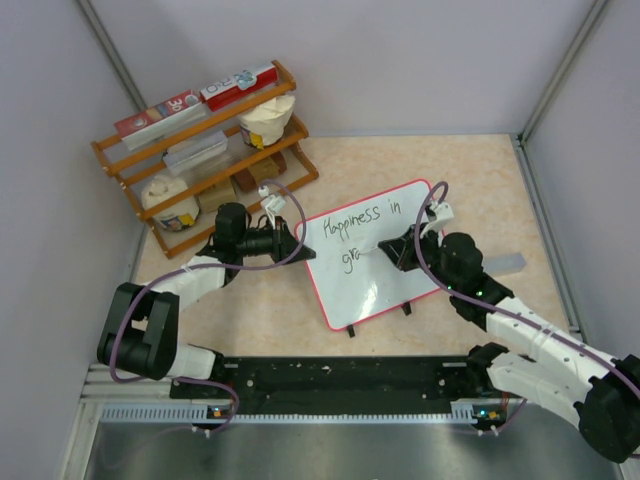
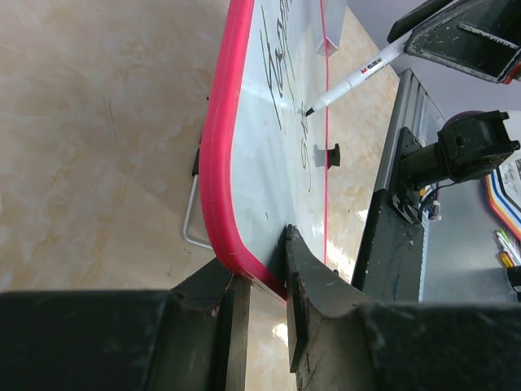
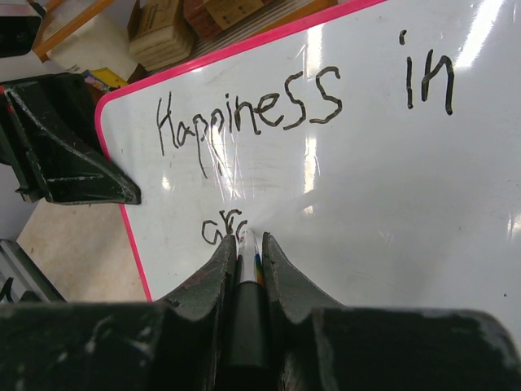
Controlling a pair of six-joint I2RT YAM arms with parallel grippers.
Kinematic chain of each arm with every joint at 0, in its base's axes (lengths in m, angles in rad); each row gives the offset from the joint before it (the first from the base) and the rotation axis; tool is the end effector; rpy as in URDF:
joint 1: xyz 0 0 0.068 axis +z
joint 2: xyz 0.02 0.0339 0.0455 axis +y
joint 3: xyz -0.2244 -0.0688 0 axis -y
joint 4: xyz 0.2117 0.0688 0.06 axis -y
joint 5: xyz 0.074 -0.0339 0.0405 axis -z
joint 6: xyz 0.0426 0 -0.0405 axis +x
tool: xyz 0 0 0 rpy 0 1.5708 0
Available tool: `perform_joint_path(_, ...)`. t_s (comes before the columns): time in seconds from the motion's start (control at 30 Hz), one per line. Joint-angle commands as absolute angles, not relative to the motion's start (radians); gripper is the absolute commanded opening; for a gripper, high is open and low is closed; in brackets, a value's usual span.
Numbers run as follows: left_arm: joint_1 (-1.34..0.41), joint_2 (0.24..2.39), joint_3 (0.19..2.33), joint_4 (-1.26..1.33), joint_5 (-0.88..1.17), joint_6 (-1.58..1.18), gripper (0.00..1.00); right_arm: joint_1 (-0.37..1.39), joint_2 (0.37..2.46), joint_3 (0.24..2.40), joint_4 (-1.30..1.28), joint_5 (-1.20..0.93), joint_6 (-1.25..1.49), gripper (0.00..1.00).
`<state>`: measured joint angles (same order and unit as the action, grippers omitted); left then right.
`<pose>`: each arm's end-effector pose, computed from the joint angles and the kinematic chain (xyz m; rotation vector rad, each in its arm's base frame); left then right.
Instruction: Write a sentence on the whiteboard
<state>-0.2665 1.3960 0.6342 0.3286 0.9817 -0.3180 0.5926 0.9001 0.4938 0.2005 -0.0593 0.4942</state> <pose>0.2456 -0.1038 0.1908 0.6107 1.9500 -1.3458 0.1751 0.1209 0.2369 -0.1358 1.8490 0.8260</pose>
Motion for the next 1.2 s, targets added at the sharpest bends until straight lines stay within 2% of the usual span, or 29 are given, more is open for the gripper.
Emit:
perform_joint_path(0.0, -0.293, 1.404, 0.614, 0.285, 0.936, -0.163, 0.0, 0.577, 0.911, 0.529, 0.236, -0.003, 0.485, 0.0)
perform_joint_path(1.17, -0.293, 1.408, 0.614, 0.285, 0.936, -0.163, 0.0, 0.577, 0.87, 0.479, 0.152, -0.029, 0.445, 0.0)
